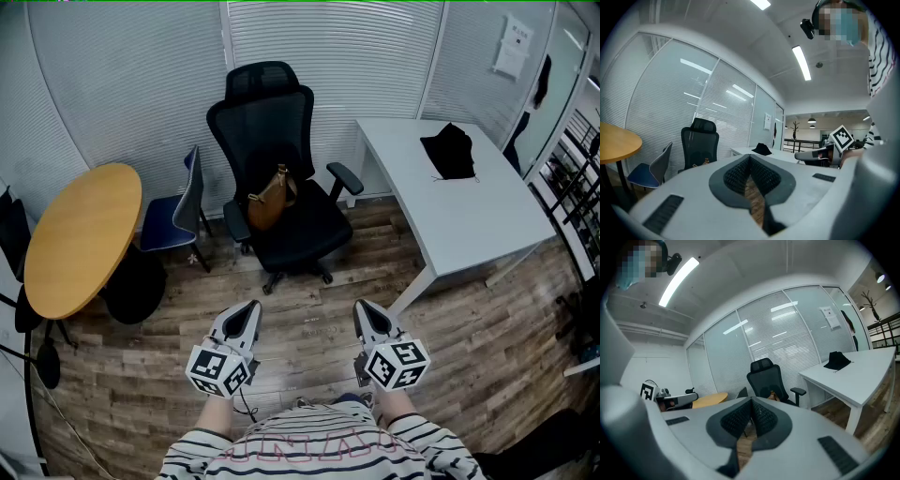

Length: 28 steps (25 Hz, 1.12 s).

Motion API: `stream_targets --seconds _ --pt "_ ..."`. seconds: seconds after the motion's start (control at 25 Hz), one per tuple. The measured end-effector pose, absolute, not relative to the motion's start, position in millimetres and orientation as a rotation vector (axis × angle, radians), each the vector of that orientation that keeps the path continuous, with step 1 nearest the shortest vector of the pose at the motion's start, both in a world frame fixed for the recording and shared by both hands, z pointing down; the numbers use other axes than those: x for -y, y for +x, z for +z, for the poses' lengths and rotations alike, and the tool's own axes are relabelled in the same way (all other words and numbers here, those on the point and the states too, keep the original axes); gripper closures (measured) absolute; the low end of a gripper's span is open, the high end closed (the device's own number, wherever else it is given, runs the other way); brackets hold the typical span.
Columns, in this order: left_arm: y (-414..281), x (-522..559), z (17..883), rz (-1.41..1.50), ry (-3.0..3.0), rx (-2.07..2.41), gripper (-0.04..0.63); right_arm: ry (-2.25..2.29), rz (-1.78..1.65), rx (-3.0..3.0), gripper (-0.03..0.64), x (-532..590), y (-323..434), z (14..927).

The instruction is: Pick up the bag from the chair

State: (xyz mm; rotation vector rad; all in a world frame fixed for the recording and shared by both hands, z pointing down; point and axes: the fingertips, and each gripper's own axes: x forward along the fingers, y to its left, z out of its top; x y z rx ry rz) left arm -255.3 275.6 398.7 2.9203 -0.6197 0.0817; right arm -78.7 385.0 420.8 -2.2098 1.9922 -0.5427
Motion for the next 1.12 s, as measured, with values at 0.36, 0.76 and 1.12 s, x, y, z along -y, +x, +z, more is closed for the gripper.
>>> stream_targets --seconds 0.36,0.76,1.12 --pt "-236.8 -252.7 428.1 0.179 2.873 0.619 0.375 -2.188 -0.599 -2.03 0.513 -365.0 -68.6 437.1" --pt "-197.1 -184.0 432.5 0.226 2.805 0.762 0.357 -2.146 -0.653 -2.038 0.41 -293.6 16.0 437.5" --pt "-132.8 -109.1 422.0 0.171 2.747 0.999 0.357 -2.055 -0.682 -2.167 0.41 -204.5 98.6 439.8"
